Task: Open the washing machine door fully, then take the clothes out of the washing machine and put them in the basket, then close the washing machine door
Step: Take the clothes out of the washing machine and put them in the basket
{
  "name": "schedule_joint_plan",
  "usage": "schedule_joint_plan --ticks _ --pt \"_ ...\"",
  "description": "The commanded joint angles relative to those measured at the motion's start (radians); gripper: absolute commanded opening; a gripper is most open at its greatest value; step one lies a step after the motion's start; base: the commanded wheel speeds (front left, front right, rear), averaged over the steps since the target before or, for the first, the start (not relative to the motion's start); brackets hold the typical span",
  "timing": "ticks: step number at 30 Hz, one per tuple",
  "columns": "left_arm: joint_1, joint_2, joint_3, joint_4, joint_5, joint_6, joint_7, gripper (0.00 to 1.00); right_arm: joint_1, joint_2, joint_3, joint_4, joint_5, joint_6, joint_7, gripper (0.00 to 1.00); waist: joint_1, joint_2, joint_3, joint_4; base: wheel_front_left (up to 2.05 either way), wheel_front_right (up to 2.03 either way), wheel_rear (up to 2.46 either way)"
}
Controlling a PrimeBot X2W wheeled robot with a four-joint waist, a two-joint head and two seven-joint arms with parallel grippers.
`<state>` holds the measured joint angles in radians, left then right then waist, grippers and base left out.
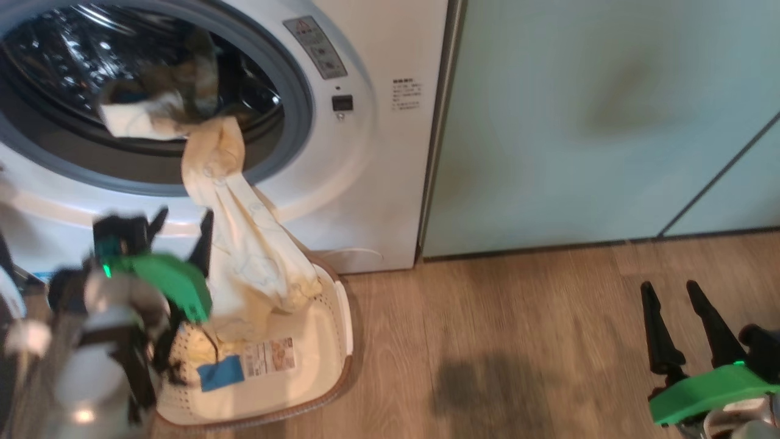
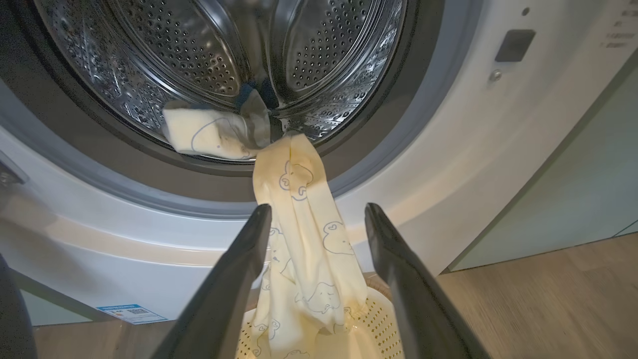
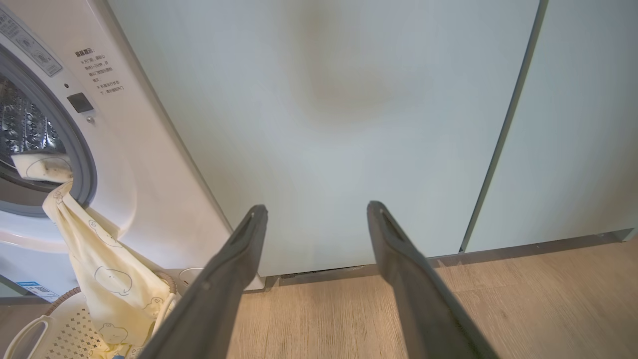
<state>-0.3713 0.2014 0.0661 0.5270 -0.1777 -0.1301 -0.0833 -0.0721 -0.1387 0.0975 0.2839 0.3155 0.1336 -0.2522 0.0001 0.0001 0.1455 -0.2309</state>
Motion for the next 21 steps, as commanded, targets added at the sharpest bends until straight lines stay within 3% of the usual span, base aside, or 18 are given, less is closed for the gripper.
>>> schedule_joint_plan --ticks 1,10,21 --pt "-0.081 0.050 0.025 -0.008 -0.006 0.000 0.035 1.00 -0.051 -0.004 0.017 -0.033 0.001 -0.003 -0.010 1.00 -0.0001 -0.0001 0.028 -0.018 0.00 0.00 0.00" --pt "-0.317 0.119 0.023 0.154 -0.026 0.007 0.174 1.00 -0.099 0.016 0.030 -0.036 0.009 -0.003 -0.010 1.00 -0.0001 -0.0001 0.121 -0.088 0.00 0.00 0.00" --pt "-0.565 0.182 0.018 0.344 -0.011 0.074 0.270 1.00 -0.157 0.041 0.029 -0.045 0.018 -0.003 -0.010 1.00 -0.0001 -0.0001 0.249 -0.156 0.00 0.00 0.00"
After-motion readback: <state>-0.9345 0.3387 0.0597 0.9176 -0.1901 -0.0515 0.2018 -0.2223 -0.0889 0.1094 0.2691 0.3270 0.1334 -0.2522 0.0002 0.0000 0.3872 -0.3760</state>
